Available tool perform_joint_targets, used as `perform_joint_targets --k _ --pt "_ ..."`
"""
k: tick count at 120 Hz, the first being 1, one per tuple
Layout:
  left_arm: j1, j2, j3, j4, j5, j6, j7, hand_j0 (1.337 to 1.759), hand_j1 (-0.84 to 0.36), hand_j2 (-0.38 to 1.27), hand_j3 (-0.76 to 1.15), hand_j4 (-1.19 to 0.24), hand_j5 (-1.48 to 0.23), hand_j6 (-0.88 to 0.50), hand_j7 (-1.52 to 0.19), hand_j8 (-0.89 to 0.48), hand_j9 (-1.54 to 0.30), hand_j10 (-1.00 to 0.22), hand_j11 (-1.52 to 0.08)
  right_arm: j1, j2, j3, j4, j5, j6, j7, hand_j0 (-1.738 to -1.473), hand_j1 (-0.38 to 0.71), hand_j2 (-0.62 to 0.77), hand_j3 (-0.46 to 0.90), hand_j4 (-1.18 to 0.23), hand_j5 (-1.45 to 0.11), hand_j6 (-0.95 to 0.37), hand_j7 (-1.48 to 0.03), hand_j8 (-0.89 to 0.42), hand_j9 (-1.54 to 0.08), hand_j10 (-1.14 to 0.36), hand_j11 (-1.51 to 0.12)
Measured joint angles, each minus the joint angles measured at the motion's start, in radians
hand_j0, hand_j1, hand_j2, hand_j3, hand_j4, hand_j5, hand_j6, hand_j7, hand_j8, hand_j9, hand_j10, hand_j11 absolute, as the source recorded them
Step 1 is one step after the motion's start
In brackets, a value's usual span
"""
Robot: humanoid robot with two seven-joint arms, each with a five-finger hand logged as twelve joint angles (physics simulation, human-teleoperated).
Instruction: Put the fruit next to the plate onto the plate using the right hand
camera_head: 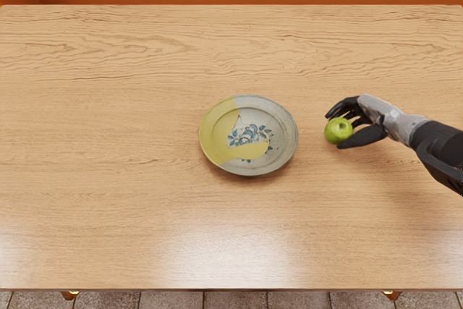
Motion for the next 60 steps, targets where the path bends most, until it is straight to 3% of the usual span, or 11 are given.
perform_joint_targets --k 60 --pt "0.000 0.000 0.000 0.000 0.000 0.000 0.000 1.658 0.34 0.00 0.00 -0.01 -0.01 -0.01 -0.01 -0.01 -0.01 -0.01 -0.01 0.029 0.088 0.016 0.008 0.036 -0.006 -0.027 -1.658 0.25 0.10 0.00 -0.56 -0.75 -0.46 -0.74 -0.42 -0.74 -0.56 -0.74"
